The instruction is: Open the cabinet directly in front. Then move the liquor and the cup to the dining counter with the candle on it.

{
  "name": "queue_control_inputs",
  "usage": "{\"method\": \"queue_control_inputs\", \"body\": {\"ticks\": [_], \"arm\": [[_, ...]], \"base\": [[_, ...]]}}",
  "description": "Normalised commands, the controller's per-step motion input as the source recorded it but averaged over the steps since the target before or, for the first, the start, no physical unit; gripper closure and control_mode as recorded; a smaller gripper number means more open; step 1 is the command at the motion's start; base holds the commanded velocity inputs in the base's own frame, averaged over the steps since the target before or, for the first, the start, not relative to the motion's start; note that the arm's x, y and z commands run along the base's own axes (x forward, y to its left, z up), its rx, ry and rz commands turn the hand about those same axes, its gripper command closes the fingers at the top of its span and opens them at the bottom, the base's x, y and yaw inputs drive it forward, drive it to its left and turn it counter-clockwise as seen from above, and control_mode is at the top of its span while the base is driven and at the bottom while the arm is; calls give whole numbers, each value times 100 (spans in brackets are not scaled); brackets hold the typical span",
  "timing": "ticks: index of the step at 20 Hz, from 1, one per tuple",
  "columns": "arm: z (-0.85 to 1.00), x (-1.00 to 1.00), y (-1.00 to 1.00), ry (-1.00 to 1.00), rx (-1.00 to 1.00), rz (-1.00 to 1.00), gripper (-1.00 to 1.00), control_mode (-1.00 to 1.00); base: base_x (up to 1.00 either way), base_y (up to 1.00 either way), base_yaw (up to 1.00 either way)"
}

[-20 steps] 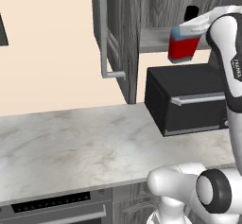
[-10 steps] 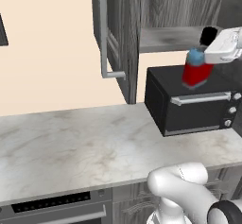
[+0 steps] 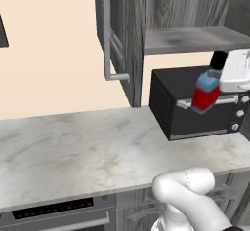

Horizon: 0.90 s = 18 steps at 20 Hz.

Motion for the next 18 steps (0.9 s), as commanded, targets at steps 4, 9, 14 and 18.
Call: {"method": "queue_control_inputs", "body": {"ticks": [4, 9, 14, 18], "arm": [[-41, 0, 0, 0, 0, 6, 100, -100], [-39, -3, 0, 0, 0, 2, 100, -100], [-21, -9, 0, 0, 0, 1, 100, -100], [-14, -1, 0, 0, 0, 0, 100, -100]], "base": [[0, 0, 0], [0, 0, 0], [0, 0, 0], [0, 0, 0]]}}
